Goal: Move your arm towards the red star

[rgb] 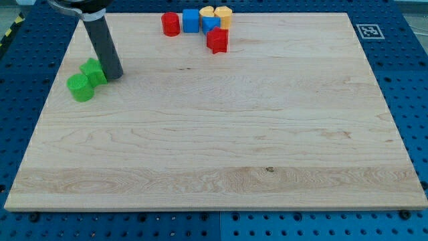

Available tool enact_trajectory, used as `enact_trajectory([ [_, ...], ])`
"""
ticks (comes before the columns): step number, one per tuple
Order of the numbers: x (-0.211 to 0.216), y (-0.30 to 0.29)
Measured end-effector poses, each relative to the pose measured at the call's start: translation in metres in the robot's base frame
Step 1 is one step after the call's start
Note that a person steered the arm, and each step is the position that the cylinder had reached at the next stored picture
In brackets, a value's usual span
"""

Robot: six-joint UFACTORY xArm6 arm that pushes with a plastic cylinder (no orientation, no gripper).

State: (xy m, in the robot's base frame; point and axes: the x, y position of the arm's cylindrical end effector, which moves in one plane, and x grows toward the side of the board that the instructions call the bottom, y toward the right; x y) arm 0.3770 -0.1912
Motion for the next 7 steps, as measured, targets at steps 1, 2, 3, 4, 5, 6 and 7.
enact_trajectory([
  [1,-0.008,0.001],
  [2,-0.012,0.003],
  [3,-0.026,0.006],
  [4,-0.049,0.008],
  [5,-0.072,0.008],
  [6,-0.087,0.008],
  [7,-0.087,0.008],
])
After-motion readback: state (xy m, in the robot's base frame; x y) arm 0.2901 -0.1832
